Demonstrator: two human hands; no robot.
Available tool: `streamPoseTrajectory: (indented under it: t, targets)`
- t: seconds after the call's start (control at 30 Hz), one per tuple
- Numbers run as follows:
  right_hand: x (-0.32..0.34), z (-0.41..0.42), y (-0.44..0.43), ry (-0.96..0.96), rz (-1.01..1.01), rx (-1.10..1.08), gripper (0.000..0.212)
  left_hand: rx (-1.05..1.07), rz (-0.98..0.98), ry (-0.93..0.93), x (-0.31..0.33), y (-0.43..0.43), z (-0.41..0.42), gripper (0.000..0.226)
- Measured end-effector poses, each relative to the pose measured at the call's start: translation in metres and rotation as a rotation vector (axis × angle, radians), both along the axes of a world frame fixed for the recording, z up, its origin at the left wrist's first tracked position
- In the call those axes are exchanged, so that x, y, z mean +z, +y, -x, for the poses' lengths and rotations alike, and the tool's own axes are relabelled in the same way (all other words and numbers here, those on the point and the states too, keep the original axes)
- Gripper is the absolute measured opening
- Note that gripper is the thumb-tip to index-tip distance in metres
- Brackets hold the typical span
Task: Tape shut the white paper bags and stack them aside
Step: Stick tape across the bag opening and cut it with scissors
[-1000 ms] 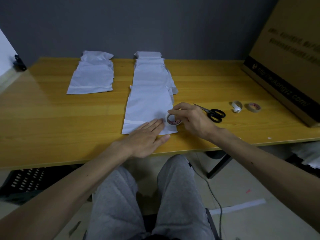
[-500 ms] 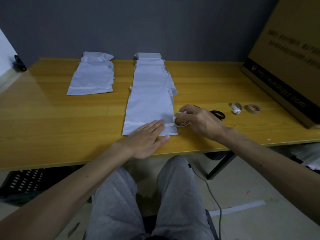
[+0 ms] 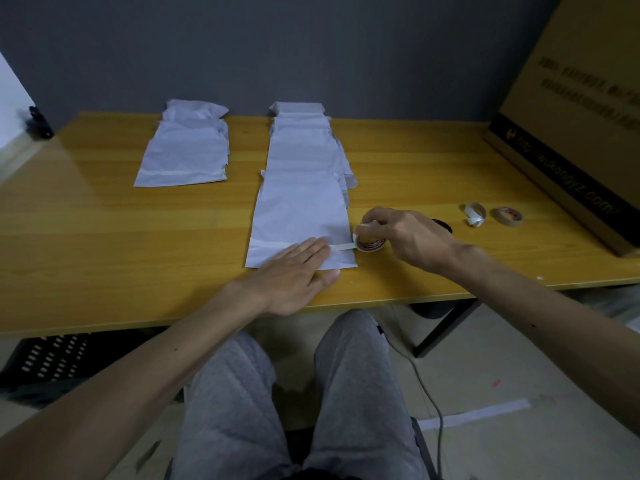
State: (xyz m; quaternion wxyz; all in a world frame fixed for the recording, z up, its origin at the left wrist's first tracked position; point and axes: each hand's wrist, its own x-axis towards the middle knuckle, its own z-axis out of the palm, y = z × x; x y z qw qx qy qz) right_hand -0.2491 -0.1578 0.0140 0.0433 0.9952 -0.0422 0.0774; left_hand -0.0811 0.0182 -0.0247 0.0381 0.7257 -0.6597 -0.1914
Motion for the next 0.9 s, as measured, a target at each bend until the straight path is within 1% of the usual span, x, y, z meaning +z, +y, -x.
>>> streamPoseTrajectory:
  t: [0.1,0.33,0.47,0.5,0.57,0.6,0.63,0.73,0.8,0.9]
  targets:
    - [0.003,-0.002,-0.001,0.006,0.015,-0.011,0.056,0.000,0.000,0.002,-0.001,0.000,0.000,0.067]
    - [0.013,-0.010,0.007,0.110,0.048,0.035,0.057,-0.003,0.009,-0.005,-0.001,0.000,-0.001,0.068]
    - [0.015,-0.019,0.007,0.149,0.106,-0.033,0.067,-0.003,0.016,-0.010,0.000,-0.001,0.000,0.067]
    - [0.014,-0.021,0.006,0.152,0.104,-0.051,0.064,-0.001,0.016,-0.011,0.001,-0.001,0.000,0.066]
    - [0.012,-0.024,0.006,0.159,0.101,-0.052,0.045,0.000,0.020,-0.017,0.002,-0.001,0.001,0.066]
    - [0.010,-0.024,0.006,0.143,0.083,-0.038,0.038,0.000,0.024,-0.024,0.002,-0.001,0.001,0.067]
    - [0.009,-0.024,0.007,0.121,0.053,-0.022,0.036,0.000,0.030,-0.032,0.002,-0.002,0.001,0.067]
    - [0.008,-0.023,0.007,0.032,-0.049,0.016,0.039,0.005,0.038,-0.053,0.004,-0.003,0.001,0.070]
    - [0.006,-0.021,0.006,-0.006,-0.093,0.001,0.040,0.011,0.055,-0.080,0.005,-0.005,0.001,0.072]
    - [0.002,-0.021,0.006,-0.050,-0.177,-0.014,0.043,0.019,0.128,-0.115,0.004,-0.006,0.004,0.074]
